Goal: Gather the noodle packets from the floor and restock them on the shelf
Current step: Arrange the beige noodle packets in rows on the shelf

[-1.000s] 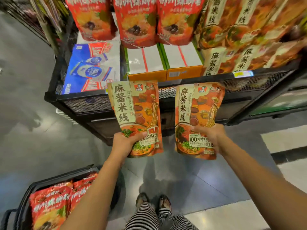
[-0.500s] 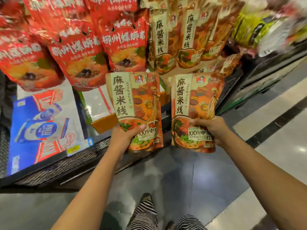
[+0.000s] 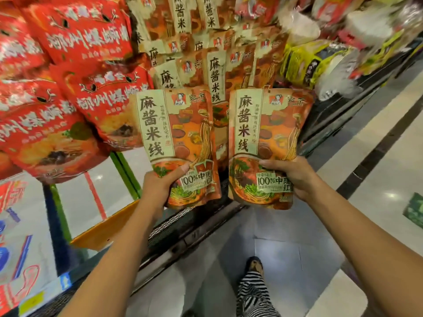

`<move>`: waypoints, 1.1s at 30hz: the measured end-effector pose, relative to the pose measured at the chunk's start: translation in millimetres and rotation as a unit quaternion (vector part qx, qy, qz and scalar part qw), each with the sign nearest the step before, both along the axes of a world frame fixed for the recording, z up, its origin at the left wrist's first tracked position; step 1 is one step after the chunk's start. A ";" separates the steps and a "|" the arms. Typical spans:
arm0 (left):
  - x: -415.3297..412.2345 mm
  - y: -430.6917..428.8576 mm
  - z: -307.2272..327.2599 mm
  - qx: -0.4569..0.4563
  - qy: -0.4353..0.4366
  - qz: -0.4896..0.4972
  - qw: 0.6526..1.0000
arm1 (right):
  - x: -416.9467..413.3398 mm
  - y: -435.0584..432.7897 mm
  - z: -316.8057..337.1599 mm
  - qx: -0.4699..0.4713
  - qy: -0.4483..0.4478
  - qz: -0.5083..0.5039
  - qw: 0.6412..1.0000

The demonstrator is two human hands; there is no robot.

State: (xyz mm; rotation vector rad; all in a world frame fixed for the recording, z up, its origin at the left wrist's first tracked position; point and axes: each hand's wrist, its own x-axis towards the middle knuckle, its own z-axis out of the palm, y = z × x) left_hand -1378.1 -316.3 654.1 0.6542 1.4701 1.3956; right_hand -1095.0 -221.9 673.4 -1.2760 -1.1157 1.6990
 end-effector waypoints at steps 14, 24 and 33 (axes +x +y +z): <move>30.4 136.5 32.2 0.085 0.024 0.123 0.988 | -14.0 202.9 57.4 0.103 -0.010 0.177 0.979; -9.7 188.9 -22.5 0.033 0.030 0.065 0.997 | -58.0 276.1 13.3 0.052 -0.129 0.248 0.959; -13.9 181.8 -42.5 -0.033 0.142 0.034 0.989 | -52.8 286.7 -0.2 0.053 -0.204 0.338 0.917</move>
